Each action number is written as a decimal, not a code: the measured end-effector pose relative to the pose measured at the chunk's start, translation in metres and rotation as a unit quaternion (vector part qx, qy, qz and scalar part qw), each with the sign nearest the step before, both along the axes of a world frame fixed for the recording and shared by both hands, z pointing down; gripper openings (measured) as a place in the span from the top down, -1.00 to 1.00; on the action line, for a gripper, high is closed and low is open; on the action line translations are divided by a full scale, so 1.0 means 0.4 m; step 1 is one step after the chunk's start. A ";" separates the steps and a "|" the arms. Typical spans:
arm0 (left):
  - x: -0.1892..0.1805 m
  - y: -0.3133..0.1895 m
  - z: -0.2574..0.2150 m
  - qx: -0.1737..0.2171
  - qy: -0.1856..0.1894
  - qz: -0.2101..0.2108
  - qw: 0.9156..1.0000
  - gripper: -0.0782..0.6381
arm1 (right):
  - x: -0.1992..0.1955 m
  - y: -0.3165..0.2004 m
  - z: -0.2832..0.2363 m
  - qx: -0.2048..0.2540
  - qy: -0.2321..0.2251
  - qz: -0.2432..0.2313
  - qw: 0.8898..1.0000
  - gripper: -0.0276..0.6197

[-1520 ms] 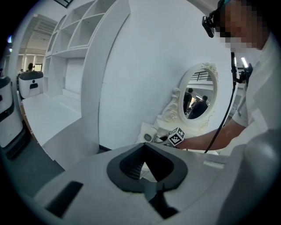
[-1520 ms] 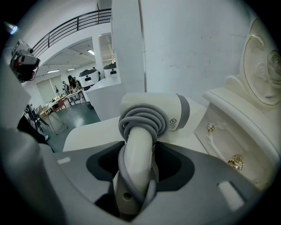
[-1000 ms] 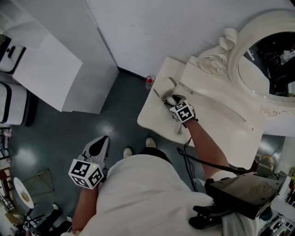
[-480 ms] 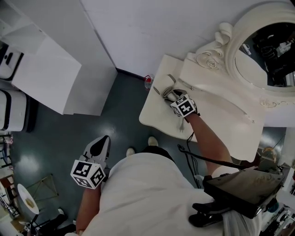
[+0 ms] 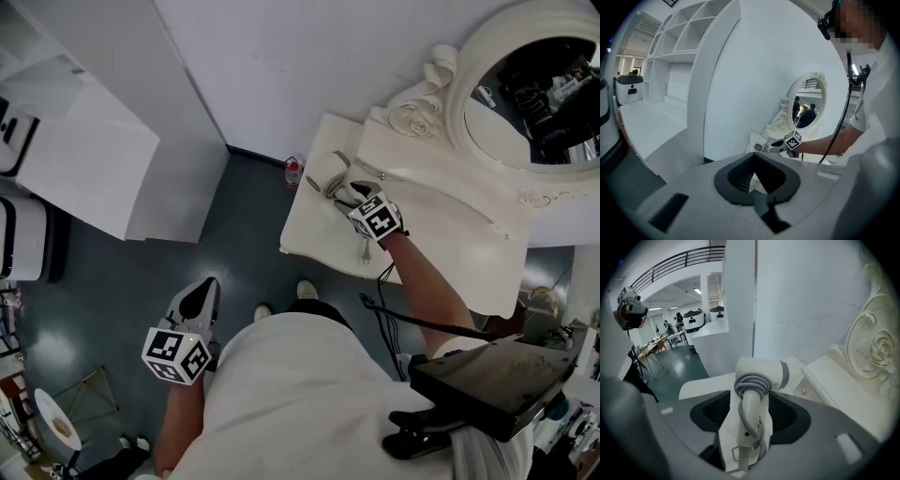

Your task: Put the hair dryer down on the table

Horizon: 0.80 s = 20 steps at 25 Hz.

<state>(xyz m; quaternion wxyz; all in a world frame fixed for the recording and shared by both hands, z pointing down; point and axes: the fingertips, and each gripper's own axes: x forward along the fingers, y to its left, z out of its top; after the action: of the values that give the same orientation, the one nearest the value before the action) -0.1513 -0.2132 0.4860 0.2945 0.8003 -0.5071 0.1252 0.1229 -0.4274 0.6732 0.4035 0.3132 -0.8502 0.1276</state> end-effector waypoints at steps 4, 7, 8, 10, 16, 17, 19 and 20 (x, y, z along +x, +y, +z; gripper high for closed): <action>-0.021 0.010 -0.005 0.007 0.000 0.004 1.000 0.78 | 0.008 0.027 -0.047 0.016 -0.002 0.016 1.000 0.24; -0.036 0.021 -0.006 0.010 0.002 0.008 1.000 0.78 | 0.012 0.054 -0.075 0.022 -0.004 0.032 0.999 0.35; -0.040 0.025 -0.006 0.011 0.004 0.010 1.000 0.78 | 0.013 0.064 -0.085 0.025 -0.005 0.039 0.999 0.40; -0.046 0.034 -0.008 0.013 0.005 0.016 1.000 0.78 | 0.013 0.087 -0.108 0.033 -0.010 0.055 0.998 0.56; -0.056 0.070 -0.010 0.019 0.007 0.040 0.999 0.78 | -0.014 0.194 -0.162 0.041 -0.031 0.099 0.994 0.91; -0.059 0.076 -0.010 0.020 0.007 0.045 0.999 0.78 | -0.026 0.218 -0.168 0.037 -0.037 0.102 0.993 0.91; -0.063 0.086 -0.011 0.020 0.008 0.057 0.998 0.78 | -0.050 0.266 -0.182 0.027 -0.050 0.109 0.992 0.91; -0.063 0.092 -0.011 0.020 0.008 0.064 0.998 0.78 | -0.061 0.291 -0.190 0.024 -0.055 0.111 0.992 0.91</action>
<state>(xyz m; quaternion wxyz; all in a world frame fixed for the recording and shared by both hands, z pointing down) -0.1763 -0.1764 0.4816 0.2740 0.8379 -0.4547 0.1269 0.0985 -0.3111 0.5973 0.3321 0.4077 -0.8337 0.1684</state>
